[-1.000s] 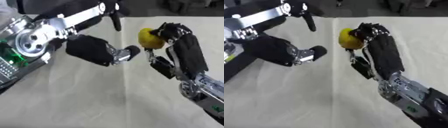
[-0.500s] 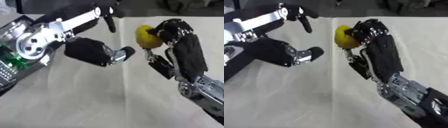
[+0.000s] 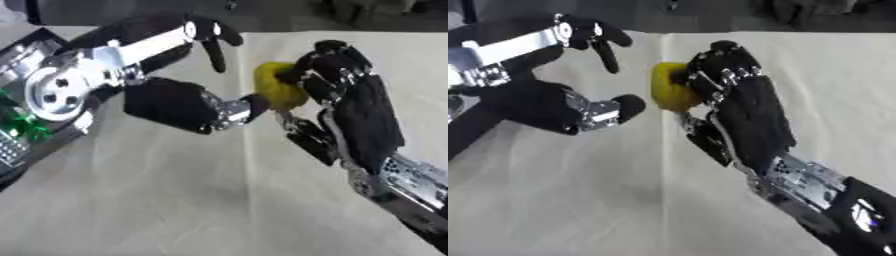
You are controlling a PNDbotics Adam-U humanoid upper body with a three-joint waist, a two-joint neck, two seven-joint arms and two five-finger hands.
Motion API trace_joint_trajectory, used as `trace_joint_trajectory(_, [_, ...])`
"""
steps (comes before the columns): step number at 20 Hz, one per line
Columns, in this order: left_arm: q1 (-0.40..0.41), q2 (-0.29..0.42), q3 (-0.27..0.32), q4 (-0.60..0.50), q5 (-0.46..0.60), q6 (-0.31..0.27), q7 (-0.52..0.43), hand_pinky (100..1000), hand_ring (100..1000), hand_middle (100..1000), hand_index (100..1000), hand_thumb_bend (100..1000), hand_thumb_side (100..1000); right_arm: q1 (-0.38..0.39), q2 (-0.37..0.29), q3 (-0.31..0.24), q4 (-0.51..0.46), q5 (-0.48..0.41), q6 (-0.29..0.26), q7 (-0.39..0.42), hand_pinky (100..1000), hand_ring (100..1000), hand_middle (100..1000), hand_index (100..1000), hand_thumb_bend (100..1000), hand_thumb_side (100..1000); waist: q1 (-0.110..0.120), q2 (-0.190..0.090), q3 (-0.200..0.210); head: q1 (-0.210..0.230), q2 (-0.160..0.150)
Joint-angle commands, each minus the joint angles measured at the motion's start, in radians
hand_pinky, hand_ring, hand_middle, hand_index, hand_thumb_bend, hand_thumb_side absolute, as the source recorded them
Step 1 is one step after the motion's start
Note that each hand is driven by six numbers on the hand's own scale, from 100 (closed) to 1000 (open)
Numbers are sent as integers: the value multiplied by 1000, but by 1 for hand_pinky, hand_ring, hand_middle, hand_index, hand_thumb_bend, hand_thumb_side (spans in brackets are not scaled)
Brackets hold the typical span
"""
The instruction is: Pick up the objects with one hand, pass them to the other hand, and then place them into the box on the other side of the table.
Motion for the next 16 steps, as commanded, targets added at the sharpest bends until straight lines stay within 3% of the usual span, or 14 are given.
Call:
trace_joint_trajectory(1, [-9,2,15,9,5,-11,-2,1000,1000,657,904,416,608,-11,-10,-1,-15,24,-29,-9,699,585,488,544,173,100,0,-14,2,-9,-10])
trace_joint_trajectory(9, [7,1,4,56,29,-110,-19,1000,1000,657,891,435,642,-9,-10,1,-15,34,-64,-30,698,584,487,544,179,100,-1,-11,3,-17,1])
trace_joint_trajectory(16, [18,0,-14,102,29,-223,-110,1000,1000,678,888,476,645,-10,-12,2,-15,36,-74,-41,683,578,484,542,180,100,-2,-9,2,-16,6])
